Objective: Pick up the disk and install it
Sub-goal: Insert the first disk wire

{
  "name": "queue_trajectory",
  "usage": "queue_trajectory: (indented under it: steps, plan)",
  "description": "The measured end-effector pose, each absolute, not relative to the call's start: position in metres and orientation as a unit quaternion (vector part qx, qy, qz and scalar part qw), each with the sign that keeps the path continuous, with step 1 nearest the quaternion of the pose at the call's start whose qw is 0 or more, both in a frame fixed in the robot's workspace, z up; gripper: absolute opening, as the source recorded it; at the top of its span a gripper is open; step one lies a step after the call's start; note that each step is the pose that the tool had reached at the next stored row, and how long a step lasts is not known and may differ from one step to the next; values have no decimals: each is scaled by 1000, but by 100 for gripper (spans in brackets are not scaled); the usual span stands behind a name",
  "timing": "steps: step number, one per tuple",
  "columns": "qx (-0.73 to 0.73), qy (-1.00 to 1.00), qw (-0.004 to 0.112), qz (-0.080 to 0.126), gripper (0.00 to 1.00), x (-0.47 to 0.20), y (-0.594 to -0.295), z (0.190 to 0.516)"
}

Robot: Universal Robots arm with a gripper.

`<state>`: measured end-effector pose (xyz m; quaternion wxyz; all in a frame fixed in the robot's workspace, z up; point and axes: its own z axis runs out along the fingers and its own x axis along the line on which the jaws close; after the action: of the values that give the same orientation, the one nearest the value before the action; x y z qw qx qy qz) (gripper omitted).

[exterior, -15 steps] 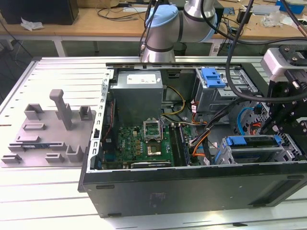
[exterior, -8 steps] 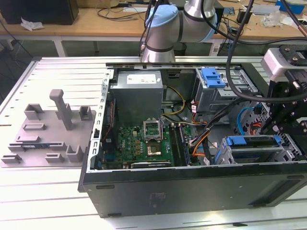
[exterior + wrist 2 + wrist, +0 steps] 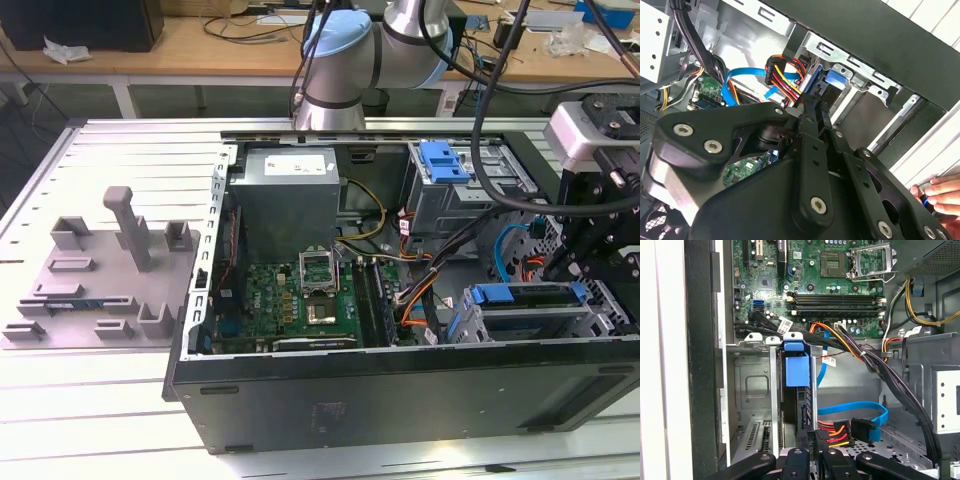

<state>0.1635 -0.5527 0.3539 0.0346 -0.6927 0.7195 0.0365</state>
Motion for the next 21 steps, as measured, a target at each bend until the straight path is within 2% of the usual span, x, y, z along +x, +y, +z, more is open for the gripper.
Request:
queue_trajectory:
  steps: [21]
  plan:
    - [-694,719,35,37,17,164,-553,350]
